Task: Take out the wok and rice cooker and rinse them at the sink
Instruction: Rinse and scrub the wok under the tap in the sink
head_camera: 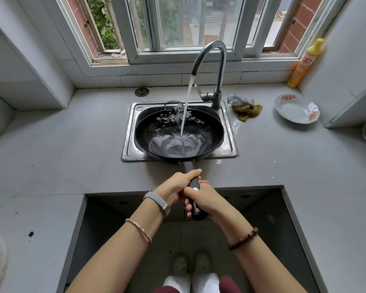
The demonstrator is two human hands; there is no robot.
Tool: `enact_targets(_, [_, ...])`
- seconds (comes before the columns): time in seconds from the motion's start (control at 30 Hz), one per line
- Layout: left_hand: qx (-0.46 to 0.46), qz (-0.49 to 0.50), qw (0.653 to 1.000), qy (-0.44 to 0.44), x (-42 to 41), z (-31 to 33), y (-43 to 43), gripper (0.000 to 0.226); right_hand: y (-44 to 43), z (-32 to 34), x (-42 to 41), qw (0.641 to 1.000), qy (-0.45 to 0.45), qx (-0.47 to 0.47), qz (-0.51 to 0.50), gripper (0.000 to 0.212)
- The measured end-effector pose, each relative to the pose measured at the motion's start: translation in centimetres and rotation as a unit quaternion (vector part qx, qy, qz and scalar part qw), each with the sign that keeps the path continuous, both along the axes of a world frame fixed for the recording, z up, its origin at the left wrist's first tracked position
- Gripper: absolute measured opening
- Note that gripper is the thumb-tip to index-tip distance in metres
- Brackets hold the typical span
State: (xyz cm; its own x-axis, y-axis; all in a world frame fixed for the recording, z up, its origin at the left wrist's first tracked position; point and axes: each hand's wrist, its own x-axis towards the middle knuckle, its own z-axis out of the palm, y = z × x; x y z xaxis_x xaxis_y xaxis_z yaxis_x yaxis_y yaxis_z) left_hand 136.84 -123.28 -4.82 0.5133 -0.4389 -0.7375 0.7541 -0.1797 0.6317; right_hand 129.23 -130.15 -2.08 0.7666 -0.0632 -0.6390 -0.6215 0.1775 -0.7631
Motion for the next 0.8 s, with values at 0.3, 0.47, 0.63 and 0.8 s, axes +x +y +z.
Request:
enact_targets(0.3, [-0.001, -0.048, 0.999, 0.015, -2.6, -3.1, 1.5, 0.027, 1.4, -3.3, -3.4, 0.998, 0.012, -0.046, 0.036, 0.009])
enact_targets(0.47, [-0.002, -0.051, 0.998, 0.023, -2.6, -3.1, 1.8, 0.026, 1.8, -3.4, -3.4, 0.998, 0.017, -0.043, 0.035, 0.009])
enact_targets(0.63, [-0.006, -0.037, 0.999, 0.006, -1.4, -2.1, 1.5, 0.025, 1.6, -1.9, -2.2, 0.999, 0.002, -0.026, 0.019, 0.005])
enact_targets(0.8, [-0.012, -0.030, 0.999, 0.006, 0.1, -0.8, 1.1, 0.026, 1.2, -0.5, -0.6, 1.000, -0.011, -0.005, 0.002, 0.007])
